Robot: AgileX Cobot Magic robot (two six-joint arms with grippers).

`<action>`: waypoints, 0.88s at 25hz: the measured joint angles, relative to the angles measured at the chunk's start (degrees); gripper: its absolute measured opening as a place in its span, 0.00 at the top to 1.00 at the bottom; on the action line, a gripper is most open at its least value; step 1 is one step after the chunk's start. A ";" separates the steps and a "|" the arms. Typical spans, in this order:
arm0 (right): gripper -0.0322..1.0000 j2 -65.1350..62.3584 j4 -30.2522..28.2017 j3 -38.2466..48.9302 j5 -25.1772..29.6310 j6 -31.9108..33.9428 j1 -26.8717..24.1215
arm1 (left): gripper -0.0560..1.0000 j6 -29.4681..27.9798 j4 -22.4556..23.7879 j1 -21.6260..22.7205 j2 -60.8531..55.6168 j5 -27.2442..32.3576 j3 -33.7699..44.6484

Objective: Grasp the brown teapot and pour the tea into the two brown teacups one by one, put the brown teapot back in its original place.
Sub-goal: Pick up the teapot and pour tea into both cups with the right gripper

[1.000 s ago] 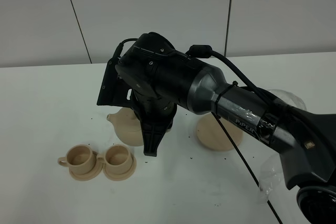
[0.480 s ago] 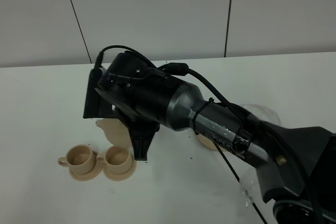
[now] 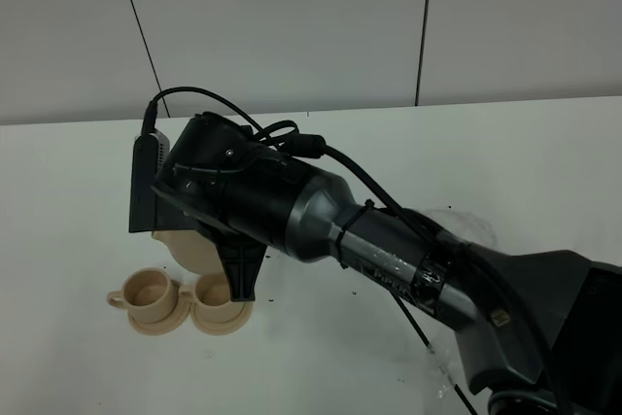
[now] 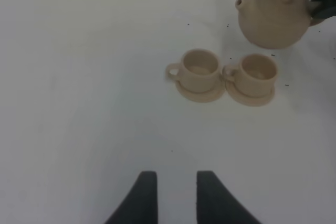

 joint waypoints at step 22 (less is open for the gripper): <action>0.88 3.72 -8.91 -0.28 -12.54 -1.00 1.43 | 0.71 0.00 0.00 0.00 0.00 0.00 0.00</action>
